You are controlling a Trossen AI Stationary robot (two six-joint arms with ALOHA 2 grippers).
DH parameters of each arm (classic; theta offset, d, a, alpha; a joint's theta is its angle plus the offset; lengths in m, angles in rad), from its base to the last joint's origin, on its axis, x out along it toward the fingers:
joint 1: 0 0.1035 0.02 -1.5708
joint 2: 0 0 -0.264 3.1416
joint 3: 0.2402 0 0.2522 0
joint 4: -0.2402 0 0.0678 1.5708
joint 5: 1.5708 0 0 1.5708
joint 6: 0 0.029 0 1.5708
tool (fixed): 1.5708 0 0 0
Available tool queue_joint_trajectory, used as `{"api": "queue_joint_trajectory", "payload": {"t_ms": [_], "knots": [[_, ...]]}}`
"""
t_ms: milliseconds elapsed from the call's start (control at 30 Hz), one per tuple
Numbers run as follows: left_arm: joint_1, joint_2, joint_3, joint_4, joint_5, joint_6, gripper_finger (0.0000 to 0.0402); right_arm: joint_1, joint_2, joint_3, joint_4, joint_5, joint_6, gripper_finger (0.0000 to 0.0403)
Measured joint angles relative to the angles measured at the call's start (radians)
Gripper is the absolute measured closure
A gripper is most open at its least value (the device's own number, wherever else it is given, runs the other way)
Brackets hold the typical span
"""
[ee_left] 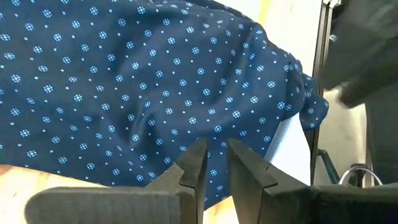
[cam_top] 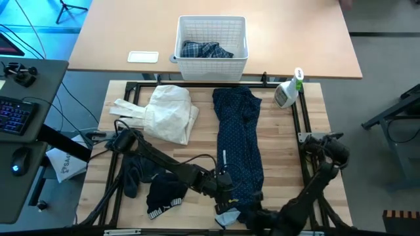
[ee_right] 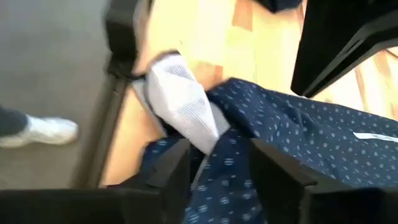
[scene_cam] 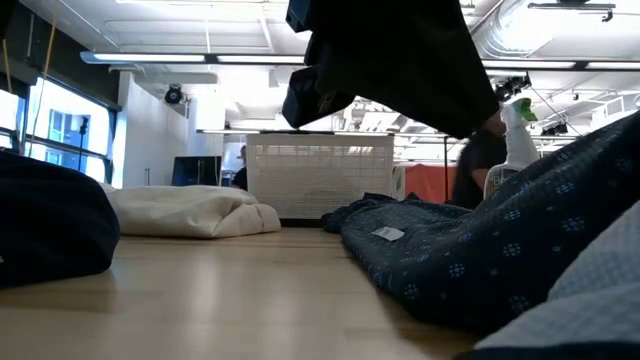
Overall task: Fold laundry
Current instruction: Fold the navy blue polo shirt
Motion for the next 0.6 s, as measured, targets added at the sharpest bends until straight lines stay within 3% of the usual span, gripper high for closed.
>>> {"api": "queue_joint_trajectory", "payload": {"t_ms": [100, 200, 333, 467, 600], "knots": [[0.000, 0.000, 0.000, 0.000, 0.001, 0.000, 0.0353, -0.025, 0.031, 0.000, -0.003, -0.012, -0.018, 0.0229], [0.000, 0.000, 0.000, 0.000, -0.001, 0.001, 0.0353, -0.040, 0.054, 0.000, -0.031, -0.030, -0.013, 0.0246], [0.000, 0.000, 0.000, -0.001, -0.006, 0.001, 0.0353, -0.047, 0.060, -0.001, -0.098, -0.035, 0.020, 0.0303], [0.000, 0.000, 0.000, -0.001, -0.006, 0.000, 0.0353, -0.046, 0.057, 0.016, -0.222, -0.029, 0.085, 0.0385], [0.004, 0.000, 0.000, -0.010, -0.043, -0.023, 0.0353, -0.036, 0.054, 0.083, -0.389, -0.023, 0.171, 0.0392]]}}
